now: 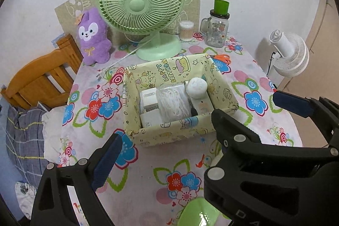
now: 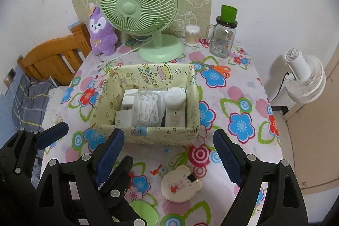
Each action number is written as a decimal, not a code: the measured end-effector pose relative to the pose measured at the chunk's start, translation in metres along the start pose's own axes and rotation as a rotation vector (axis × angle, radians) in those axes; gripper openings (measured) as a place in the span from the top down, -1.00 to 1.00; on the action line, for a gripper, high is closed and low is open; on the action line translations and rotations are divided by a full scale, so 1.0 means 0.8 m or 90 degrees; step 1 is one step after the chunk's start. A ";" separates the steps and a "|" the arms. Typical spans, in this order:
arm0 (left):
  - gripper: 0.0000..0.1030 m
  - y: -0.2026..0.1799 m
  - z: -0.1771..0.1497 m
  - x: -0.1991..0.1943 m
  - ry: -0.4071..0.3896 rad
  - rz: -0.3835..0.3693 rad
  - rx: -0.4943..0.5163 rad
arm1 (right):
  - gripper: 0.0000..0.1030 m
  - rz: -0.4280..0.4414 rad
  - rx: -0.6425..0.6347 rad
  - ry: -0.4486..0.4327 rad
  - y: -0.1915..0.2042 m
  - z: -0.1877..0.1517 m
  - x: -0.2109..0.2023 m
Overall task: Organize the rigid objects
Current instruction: 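Withdraw both grippers up and away from the box, then move both grippers toward the green pad and the cream round case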
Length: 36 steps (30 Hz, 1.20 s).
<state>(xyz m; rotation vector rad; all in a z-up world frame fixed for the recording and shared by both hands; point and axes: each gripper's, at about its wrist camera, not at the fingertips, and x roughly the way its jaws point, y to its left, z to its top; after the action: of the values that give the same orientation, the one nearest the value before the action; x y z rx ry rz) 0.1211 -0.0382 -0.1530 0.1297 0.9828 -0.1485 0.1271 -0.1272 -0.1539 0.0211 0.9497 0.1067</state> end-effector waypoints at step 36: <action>-0.87 -0.025 -0.081 -0.035 0.000 -0.006 0.024 | -0.71 -0.023 -0.008 -0.019 0.002 -0.087 -0.039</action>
<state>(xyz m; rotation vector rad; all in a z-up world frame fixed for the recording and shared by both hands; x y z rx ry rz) 0.0492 -0.0447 -0.1659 0.1603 0.9817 -0.1756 0.0524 -0.1305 -0.1687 -0.0064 0.9191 0.0795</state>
